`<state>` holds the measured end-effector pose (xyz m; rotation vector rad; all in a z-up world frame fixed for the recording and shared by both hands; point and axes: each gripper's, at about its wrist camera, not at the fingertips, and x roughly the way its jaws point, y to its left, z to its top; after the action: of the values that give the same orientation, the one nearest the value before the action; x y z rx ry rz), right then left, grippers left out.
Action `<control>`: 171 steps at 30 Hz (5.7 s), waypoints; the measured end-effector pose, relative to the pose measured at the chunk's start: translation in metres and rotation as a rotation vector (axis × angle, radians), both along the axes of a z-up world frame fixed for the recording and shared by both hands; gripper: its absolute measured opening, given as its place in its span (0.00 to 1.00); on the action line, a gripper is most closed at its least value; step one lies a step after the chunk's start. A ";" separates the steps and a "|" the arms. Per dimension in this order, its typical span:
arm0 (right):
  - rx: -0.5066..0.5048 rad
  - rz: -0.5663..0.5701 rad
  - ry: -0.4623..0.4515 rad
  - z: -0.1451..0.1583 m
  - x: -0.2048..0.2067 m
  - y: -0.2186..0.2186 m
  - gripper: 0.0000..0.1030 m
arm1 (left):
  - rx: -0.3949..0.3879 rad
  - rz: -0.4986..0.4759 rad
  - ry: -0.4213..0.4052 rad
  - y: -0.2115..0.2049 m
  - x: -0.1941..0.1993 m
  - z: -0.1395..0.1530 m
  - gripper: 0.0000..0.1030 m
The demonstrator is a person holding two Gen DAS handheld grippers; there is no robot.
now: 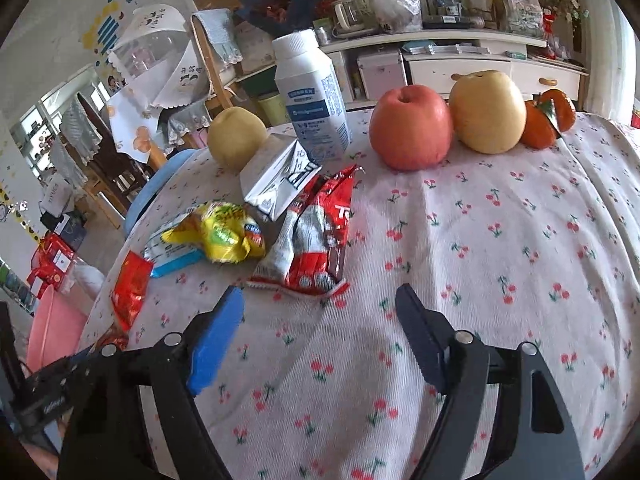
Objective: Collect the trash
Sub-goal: 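Grasp the red snack wrapper with the left gripper while the right grasps the red Tim Tam-style wrapper, then carry both red wrappers to the pink bucket and open both grippers, then move both tools back over the table toward the remaining wrappers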
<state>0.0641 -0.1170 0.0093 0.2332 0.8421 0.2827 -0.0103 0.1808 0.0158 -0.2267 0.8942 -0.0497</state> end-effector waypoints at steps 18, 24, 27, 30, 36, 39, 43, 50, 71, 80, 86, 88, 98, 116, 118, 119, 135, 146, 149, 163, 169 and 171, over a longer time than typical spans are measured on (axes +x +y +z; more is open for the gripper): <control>-0.032 0.018 0.038 -0.010 0.063 0.016 0.64 | -0.026 -0.051 -0.025 -0.015 0.000 0.002 0.41; -0.086 0.038 0.017 -0.010 0.067 0.028 0.56 | -0.028 -0.050 -0.030 -0.014 0.000 0.002 0.41; -0.105 0.055 0.011 -0.009 0.066 0.035 0.48 | -0.027 -0.050 -0.030 -0.014 0.000 0.002 0.41; -0.116 0.059 0.005 -0.008 0.063 0.037 0.45 | -0.029 -0.046 -0.029 -0.011 0.000 0.003 0.41; -0.109 0.078 -0.001 -0.009 0.050 0.032 0.38 | -0.042 -0.037 -0.041 -0.004 -0.002 0.006 0.41; -0.102 0.077 -0.005 -0.008 0.041 0.028 0.35 | -0.045 -0.035 -0.047 -0.001 -0.004 0.006 0.41; -0.103 0.076 -0.014 -0.008 0.026 0.027 0.33 | -0.043 -0.037 -0.061 0.001 -0.007 0.009 0.40; -0.102 0.065 -0.035 0.000 -0.003 0.027 0.32 | -0.050 -0.038 -0.082 0.005 -0.012 0.015 0.41; -0.061 0.064 -0.036 0.015 -0.087 0.053 0.32 | -0.019 0.041 -0.190 0.043 -0.036 0.047 0.41; -0.077 0.137 -0.050 0.021 -0.113 0.091 0.32 | -0.018 0.096 -0.231 0.068 -0.047 0.058 0.41; -0.080 0.168 -0.056 0.026 -0.119 0.111 0.32 | -0.007 0.153 -0.259 0.089 -0.056 0.066 0.41; -0.082 0.179 -0.059 0.027 -0.121 0.116 0.32 | 0.003 0.177 -0.266 0.097 -0.059 0.068 0.41; -0.085 0.271 -0.094 0.043 -0.125 0.167 0.32 | 0.010 0.313 -0.272 0.144 -0.073 0.074 0.41; -0.105 0.507 -0.180 0.079 -0.133 0.305 0.32 | 0.083 0.593 -0.233 0.230 -0.095 0.073 0.41; -0.109 0.536 -0.185 0.082 -0.132 0.323 0.32 | 0.087 0.618 -0.224 0.238 -0.097 0.072 0.41; -0.113 0.550 -0.188 0.082 -0.132 0.331 0.32 | 0.085 0.632 -0.219 0.243 -0.099 0.071 0.41; -0.160 0.685 -0.173 0.064 -0.124 0.421 0.32 | 0.061 0.704 -0.192 0.275 -0.106 0.063 0.41; -0.148 0.701 -0.179 0.056 -0.121 0.424 0.69 | 0.081 0.716 -0.173 0.274 -0.102 0.062 0.55; -0.156 0.672 -0.207 0.061 -0.123 0.415 0.75 | 0.085 0.713 -0.177 0.272 -0.100 0.063 0.61; -0.180 0.556 -0.212 0.057 -0.118 0.357 0.81 | 0.123 0.642 -0.180 0.244 -0.086 0.063 0.67; -0.173 0.510 -0.197 0.054 -0.113 0.329 0.83 | 0.145 0.601 -0.175 0.226 -0.077 0.064 0.70; -0.167 0.494 -0.189 0.052 -0.112 0.319 0.84 | 0.155 0.586 -0.175 0.220 -0.074 0.064 0.71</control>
<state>-0.0476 0.2019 0.0616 -0.1622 0.7223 0.6822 -0.0842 0.4006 0.0795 -0.3265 0.6272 0.5349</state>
